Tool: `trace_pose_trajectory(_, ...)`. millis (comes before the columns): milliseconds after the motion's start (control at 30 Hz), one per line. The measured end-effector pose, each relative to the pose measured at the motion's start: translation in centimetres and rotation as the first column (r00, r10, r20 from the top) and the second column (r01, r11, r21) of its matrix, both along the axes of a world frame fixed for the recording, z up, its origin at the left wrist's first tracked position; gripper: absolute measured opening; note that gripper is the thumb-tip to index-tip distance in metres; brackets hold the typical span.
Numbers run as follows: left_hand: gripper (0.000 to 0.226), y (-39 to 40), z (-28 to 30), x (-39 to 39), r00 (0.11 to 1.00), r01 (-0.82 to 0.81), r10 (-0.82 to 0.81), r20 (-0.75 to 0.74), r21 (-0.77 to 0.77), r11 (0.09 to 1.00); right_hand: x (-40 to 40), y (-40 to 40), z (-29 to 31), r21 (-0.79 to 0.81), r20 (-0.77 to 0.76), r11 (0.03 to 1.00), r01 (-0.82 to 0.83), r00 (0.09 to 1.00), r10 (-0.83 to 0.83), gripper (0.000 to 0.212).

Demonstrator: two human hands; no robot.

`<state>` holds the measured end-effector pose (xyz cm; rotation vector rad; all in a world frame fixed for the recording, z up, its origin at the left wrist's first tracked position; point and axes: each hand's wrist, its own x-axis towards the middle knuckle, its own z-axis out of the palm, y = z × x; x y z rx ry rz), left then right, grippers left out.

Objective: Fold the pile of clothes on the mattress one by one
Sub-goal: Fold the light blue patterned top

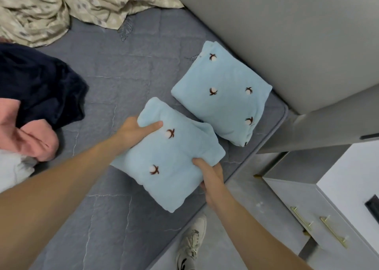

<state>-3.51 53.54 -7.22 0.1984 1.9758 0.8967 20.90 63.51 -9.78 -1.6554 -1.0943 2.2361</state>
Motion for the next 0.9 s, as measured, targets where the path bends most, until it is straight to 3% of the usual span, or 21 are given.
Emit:
trace_pose_trajectory(100, 0.034, 0.0, 4.7, 0.3, 0.998, 0.018, -0.012, -0.061, 0.096, 0.995, 0.8, -0.1, 3.9, 0.051, -0.076, 0.999, -0.014, 0.997, 0.018, 0.068)
trace_pose_trajectory(333, 0.031, 9.1, 14.0, -2.2, 0.993, 0.035, 0.007, -0.117, 0.354, 0.935, -1.1, 8.2, 12.4, 0.265, -0.257, 0.954, 0.137, 0.964, -0.066, 0.064)
trace_pose_trajectory(467, 0.032, 18.1, 12.0, -2.8, 0.987, 0.091, -0.036, -0.157, 0.355, 0.931, -2.4, 16.6, 10.5, 0.306, -0.173, 0.935, 0.182, 0.976, -0.133, 0.049)
trace_pose_trajectory(533, 0.036, 21.7, 8.9, -3.0, 0.965, 0.160, -0.099, -0.243, 0.244, 0.956, -2.6, 19.5, 8.0, 0.299, -0.066, 0.938, 0.172, 0.985, -0.159, 0.045)
trace_pose_trajectory(633, 0.044, 24.1, 5.0, -2.3, 0.899, 0.219, -0.168, -0.405, 0.081, 0.972, -2.8, 20.4, 5.8, 0.494, 0.102, 0.865, 0.089, 0.982, -0.160, 0.059)
trace_pose_trajectory(700, 0.048, 24.3, 4.3, -1.8, 0.873, 0.197, -0.127, -0.471, 0.102, 0.975, -3.1, 20.0, 5.9, 0.642, 0.182, 0.767, 0.025, 0.966, -0.185, 0.077)
trace_pose_trajectory(800, 0.044, 24.4, 4.9, -2.2, 0.865, 0.143, -0.007, -0.501, 0.235, 0.961, -3.2, 19.8, 6.4, 0.758, 0.179, 0.652, 0.001, 0.961, -0.210, 0.080)
trace_pose_trajectory(900, 0.051, 25.6, 5.7, -3.3, 0.864, 0.153, -0.002, -0.503, 0.258, 0.954, -3.6, 20.7, 6.6, 0.783, 0.208, 0.621, -0.028, 0.953, -0.220, 0.086)
